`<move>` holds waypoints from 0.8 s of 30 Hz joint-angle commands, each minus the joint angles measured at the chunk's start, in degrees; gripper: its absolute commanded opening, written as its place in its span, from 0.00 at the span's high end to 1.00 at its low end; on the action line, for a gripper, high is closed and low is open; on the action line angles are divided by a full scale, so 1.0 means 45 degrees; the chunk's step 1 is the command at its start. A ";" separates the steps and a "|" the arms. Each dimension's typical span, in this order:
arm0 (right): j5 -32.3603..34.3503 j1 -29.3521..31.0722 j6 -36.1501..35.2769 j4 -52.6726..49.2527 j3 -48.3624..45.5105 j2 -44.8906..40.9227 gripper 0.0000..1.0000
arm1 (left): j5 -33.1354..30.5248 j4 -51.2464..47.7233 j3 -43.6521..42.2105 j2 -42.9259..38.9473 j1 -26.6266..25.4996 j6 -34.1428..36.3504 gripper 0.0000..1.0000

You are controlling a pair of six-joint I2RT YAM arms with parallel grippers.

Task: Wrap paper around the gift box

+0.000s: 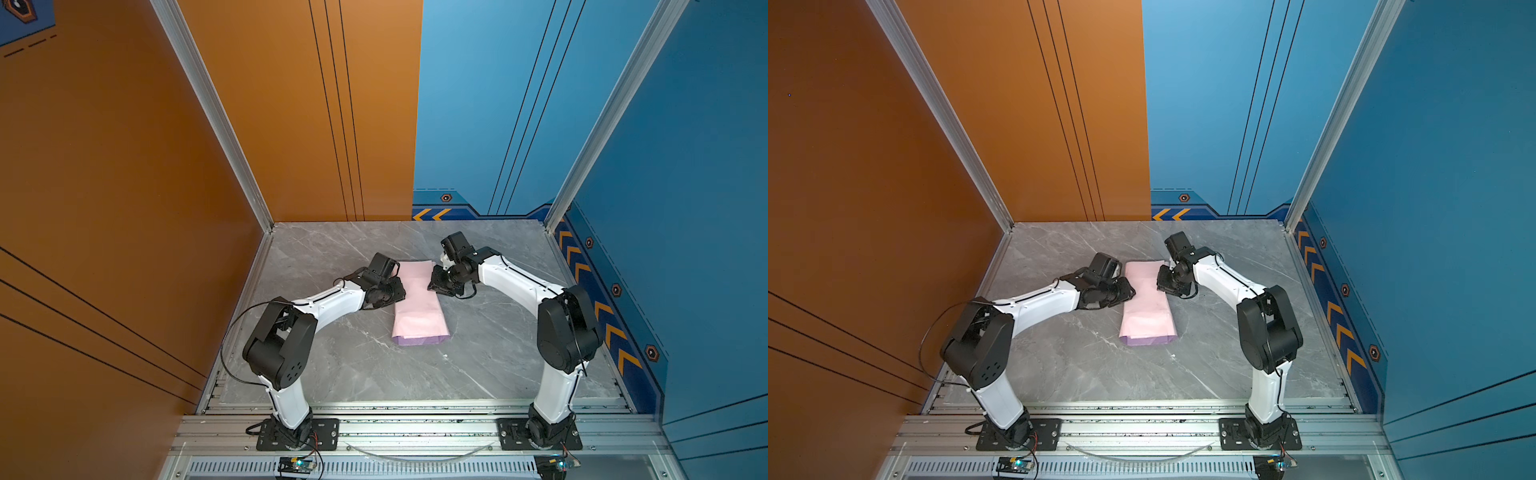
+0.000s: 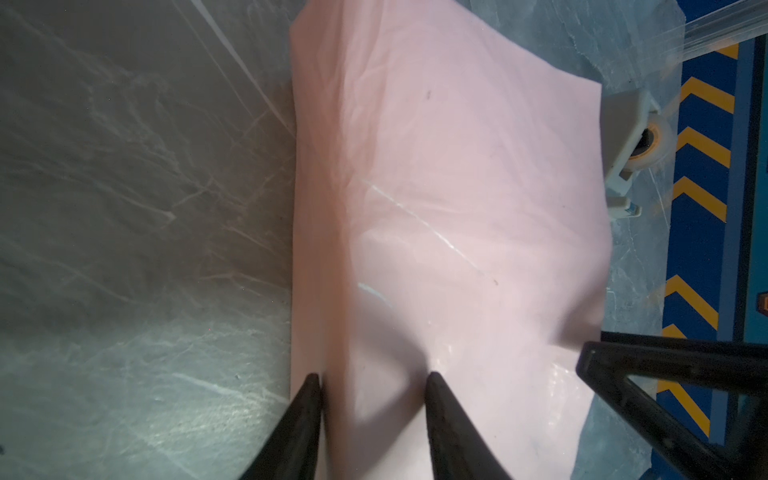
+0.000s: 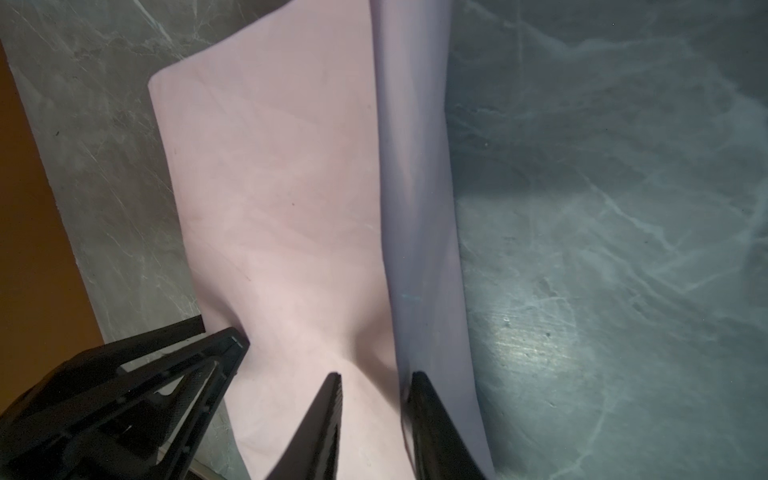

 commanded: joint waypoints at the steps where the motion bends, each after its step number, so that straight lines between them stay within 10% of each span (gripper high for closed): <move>1: 0.0286 0.0077 -0.0022 -0.0521 -0.0050 -0.0254 0.55 | -0.0466 -0.1038 0.0084 0.0357 -0.0125 0.0300 0.58; 4: 0.0534 -0.0018 -0.0023 -0.0568 -0.0318 -0.0618 0.32 | -0.0485 -0.1056 0.0080 0.0339 -0.0127 0.0300 0.59; 10: 0.0000 0.0163 -0.0099 -0.0794 -0.0504 -0.0512 0.28 | -0.0489 -0.1077 0.0157 0.0380 -0.0124 0.0301 0.59; 16: 0.0321 0.0429 -0.0006 -0.0774 -0.0418 -0.0141 0.57 | -0.0453 -0.1114 0.0264 0.0346 -0.0163 0.0338 0.58; 24: 0.0861 0.0371 0.0262 -0.0715 -0.0790 -0.0193 0.66 | -0.1271 -0.2120 0.1398 -0.1040 0.0163 0.1254 0.58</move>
